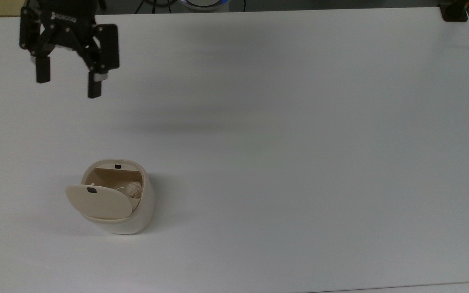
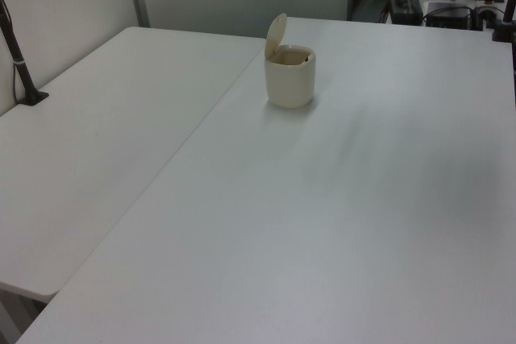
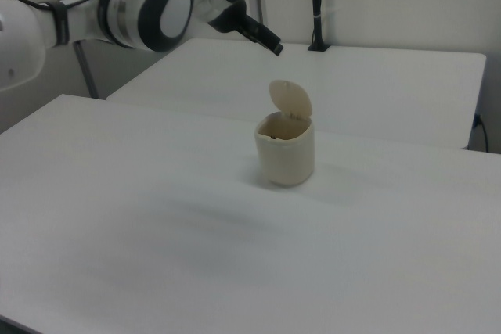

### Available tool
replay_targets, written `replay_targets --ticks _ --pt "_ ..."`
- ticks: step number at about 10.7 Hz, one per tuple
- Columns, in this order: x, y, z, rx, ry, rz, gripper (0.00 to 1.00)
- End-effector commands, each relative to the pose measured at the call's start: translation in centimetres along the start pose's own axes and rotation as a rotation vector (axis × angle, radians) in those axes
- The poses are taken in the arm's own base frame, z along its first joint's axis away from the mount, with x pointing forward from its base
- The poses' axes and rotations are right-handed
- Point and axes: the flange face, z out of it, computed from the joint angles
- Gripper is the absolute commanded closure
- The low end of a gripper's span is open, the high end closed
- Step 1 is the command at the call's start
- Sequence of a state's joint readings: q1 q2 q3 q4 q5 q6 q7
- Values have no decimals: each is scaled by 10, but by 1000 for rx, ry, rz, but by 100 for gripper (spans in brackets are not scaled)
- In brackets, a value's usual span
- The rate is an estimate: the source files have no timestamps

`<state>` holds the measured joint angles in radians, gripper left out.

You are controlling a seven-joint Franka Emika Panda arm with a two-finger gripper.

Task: Close the trash bin
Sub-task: 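Move the gripper down toward the open lid of the cream bin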

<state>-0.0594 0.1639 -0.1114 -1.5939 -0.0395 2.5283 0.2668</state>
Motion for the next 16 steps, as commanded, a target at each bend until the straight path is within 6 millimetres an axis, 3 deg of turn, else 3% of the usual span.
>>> replay_targets --ticks 1,2,3,4,6,10,14,16 --pt "10 3 35 -21 82 102 11" --pt "15 5 47 -25 115 180 22" --pt "13 -1 66 -25 132 231 41" --pt "10 -6 78 -25 137 244 68" --pt "1 -18 91 -17 128 235 100" --pt "-12 -28 119 15 157 447 100" --pt "-28 -21 154 -10 160 612 100" --pt "-28 -23 157 3 175 665 100"
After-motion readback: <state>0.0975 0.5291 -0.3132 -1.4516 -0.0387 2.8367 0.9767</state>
